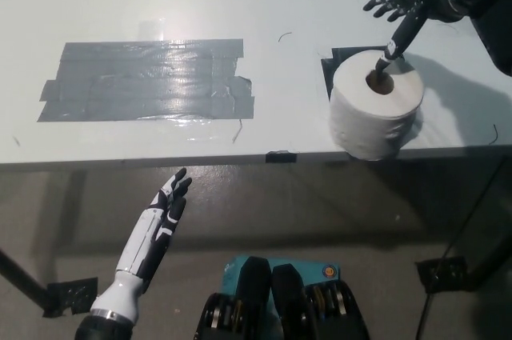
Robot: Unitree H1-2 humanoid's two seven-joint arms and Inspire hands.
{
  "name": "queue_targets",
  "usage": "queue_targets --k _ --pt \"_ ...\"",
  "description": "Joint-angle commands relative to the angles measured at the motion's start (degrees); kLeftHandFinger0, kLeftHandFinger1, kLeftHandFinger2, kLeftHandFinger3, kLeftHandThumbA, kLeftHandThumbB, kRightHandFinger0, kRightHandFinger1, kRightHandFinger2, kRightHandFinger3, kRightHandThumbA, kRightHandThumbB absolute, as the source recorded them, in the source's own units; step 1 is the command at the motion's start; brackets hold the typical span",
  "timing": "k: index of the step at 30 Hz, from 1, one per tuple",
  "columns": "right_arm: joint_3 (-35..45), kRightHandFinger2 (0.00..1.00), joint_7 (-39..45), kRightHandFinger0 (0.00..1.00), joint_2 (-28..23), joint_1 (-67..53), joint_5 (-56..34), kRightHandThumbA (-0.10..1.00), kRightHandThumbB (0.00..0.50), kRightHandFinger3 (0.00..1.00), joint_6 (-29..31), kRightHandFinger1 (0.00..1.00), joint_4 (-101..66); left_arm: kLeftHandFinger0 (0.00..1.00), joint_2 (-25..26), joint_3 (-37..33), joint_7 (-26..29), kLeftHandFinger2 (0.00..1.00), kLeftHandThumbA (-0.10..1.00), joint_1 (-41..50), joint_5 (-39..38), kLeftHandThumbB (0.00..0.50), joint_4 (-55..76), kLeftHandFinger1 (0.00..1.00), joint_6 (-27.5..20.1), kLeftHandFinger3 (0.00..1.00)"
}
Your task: A toilet paper roll is kept on the black spot on the desk infront of the robot and the robot inserts its right thumb into the hole in the centre to grab the roll. Then it passes the roll to a person.
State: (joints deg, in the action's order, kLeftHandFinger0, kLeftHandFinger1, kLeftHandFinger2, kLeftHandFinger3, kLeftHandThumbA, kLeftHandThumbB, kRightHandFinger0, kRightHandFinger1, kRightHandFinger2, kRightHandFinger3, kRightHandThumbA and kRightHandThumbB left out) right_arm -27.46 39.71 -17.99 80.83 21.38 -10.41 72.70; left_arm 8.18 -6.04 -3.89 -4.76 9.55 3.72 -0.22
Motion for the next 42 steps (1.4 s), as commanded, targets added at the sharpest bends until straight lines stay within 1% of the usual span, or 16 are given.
queue_targets --k 1,4,9,10,12,17,18,21,24,27,29,31,33,36,39,42 --pt "0.79 1.0 -2.03 1.0 0.27 2.2 0.48 1.0 0.419 1.0 -0.41 1.0 -1.06 1.0 0.34 0.11 -0.37 1.0 1.0 -1.43 0.07 0.095 0.84 1.0 -1.12 1.0" --pt "0.42 1.0 -1.25 1.0 0.2 2.17 0.72 1.0 0.441 1.0 0.12 1.0 -1.02 1.0 0.46 0.19 -0.45 1.0 1.0 -1.66 0.01 0.093 0.97 1.0 -1.0 1.0" --pt "0.74 1.0 -0.55 1.0 0.35 1.84 0.34 1.0 0.448 1.0 0.19 1.0 -0.48 1.0 0.34 0.26 -0.48 1.0 1.0 -1.58 -0.11 0.095 1.42 1.0 -0.44 1.0" --pt "0.0 1.0 -0.22 1.0 0.35 1.82 1.02 1.0 0.462 1.0 0.56 1.0 -0.5 1.0 0.35 0.26 -0.54 1.0 1.0 -1.55 -0.2 0.095 1.47 1.0 -0.43 1.0" --pt "-0.46 1.0 -0.06 1.0 0.41 1.82 1.47 1.0 0.469 1.0 0.53 1.0 -0.52 1.0 0.4 0.22 -0.56 1.0 1.0 -1.53 -0.05 0.095 1.54 1.0 -0.22 1.0" --pt "-1.56 1.0 -0.04 1.0 0.37 1.71 2.51 1.0 0.475 1.0 0.65 1.0 -0.62 1.0 0.31 0.29 -0.51 1.0 1.0 -1.74 -0.23 0.092 1.29 1.0 -0.4 1.0" --pt "-1.62 1.0 0.08 1.0 0.25 1.67 2.49 1.0 0.486 1.0 0.9 1.0 -0.64 1.0 0.34 0.28 -0.5 1.0 1.0 -1.77 -0.17 0.093 1.16 1.0 -0.49 1.0" --pt "-1.24 1.0 0.81 1.0 -0.06 1.9 1.99 1.0 0.491 1.0 0.06 1.0 -0.39 1.0 0.35 0.26 -0.48 1.0 1.0 -1.79 -0.13 0.088 1.13 1.0 -0.55 1.0" --pt "-1.16 1.0 2.23 1.0 -0.54 2.37 1.92 1.0 0.485 1.0 -0.13 1.0 -0.4 1.0 0.33 0.2 -0.56 1.0 1.0 -1.72 0.01 0.093 1.56 1.0 0.15 1.0" --pt "-2.27 1.0 3.16 1.0 -1.04 2.44 2.96 1.0 0.498 1.0 2.07 1.0 -0.89 1.0 0.27 0.21 -0.47 1.0 1.0 -1.71 0.0 0.093 1.41 1.0 -0.06 1.0" --pt "-1.41 1.0 2.35 1.0 -0.48 2.45 2.38 1.0 0.5 1.0 0.43 1.0 0.17 1.0 0.5 0.26 -0.56 1.0 1.0 -2.11 -0.03 0.091 0.98 1.0 -0.32 1.0" --pt "-1.99 1.0 2.07 1.0 -0.42 2.08 3.15 1.0 0.499 1.0 0.46 1.0 -0.1 1.0 0.46 0.13 -0.62 1.0 1.0 -2.07 0.05 0.089 1.03 1.0 -0.3 1.0" --pt "-2.35 1.0 2.42 1.0 -0.01 1.52 3.34 1.0 0.463 1.0 2.21 1.0 -0.13 1.0 0.48 0.11 -0.69 1.0 1.0 -2.03 0.04 0.083 1.22 1.0 -0.1 1.0" --pt "-2.51 1.0 2.27 1.0 0.33 1.24 3.47 1.0 0.471 1.0 2.36 1.0 -0.06 1.0 0.45 0.2 -0.77 1.0 1.0 -2.02 -0.3 0.085 1.29 1.0 -0.06 1.0" --pt "-2.78 1.0 2.44 1.0 0.6 0.78 3.62 1.0 0.449 1.0 2.07 1.0 -0.74 1.0 0.31 0.34 -0.77 1.0 1.0 -2.02 -0.64 0.099 1.22 1.0 0.21 1.0" --pt "-2.45 1.0 1.97 1.0 0.99 0.6 3.33 1.0 0.425 1.0 1.97 1.0 -0.36 1.0 0.44 0.32 -0.64 1.0 1.0 -2.39 -0.25 0.096 1.27 1.0 0.33 1.0"
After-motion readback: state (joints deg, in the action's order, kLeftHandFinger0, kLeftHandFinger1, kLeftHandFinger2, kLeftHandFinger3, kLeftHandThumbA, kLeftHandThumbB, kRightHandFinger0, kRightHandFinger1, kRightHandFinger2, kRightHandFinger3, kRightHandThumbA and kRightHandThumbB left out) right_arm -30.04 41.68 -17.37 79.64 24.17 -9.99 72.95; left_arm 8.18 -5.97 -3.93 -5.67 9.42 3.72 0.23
